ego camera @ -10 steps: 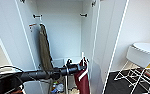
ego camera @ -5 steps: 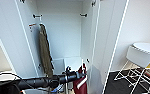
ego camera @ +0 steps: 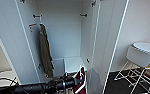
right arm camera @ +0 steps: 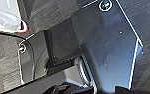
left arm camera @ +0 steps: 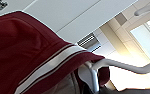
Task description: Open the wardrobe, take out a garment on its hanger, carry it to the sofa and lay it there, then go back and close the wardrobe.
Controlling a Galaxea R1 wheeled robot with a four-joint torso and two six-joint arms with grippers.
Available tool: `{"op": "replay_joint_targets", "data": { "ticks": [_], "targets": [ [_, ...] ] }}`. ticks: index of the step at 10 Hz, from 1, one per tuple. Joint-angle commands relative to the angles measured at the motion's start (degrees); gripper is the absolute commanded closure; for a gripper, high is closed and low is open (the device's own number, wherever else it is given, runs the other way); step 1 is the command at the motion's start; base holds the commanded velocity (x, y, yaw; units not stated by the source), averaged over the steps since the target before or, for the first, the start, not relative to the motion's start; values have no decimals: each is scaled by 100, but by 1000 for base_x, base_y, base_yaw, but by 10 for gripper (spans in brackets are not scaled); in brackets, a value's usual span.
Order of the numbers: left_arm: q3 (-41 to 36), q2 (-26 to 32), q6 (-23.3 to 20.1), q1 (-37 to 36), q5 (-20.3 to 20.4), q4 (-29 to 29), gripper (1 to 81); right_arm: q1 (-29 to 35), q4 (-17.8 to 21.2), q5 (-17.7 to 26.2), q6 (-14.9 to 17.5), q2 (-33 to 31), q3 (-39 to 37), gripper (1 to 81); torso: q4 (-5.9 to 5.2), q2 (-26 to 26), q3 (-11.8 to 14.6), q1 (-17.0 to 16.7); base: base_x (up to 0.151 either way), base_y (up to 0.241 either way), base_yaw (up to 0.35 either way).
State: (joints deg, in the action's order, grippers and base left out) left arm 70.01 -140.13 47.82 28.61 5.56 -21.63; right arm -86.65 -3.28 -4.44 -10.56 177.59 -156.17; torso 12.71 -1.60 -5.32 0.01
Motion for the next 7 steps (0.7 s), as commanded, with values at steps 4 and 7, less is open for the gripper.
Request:
{"op": "replay_joint_targets", "data": {
  "ticks": [4, 7],
  "targets": [
    [-594, 151, -98, -896, 604, -290, 811, 266, 20, 233, 1, -2, 35, 10, 0, 0, 0, 0, 0, 0, 0],
    [-629, 160, -98, -826, 604, -290, 811, 266, 12, 233, 1, -2, 35, 10, 0, 0, 2, 0, 0, 0, 0]
  ]
}}
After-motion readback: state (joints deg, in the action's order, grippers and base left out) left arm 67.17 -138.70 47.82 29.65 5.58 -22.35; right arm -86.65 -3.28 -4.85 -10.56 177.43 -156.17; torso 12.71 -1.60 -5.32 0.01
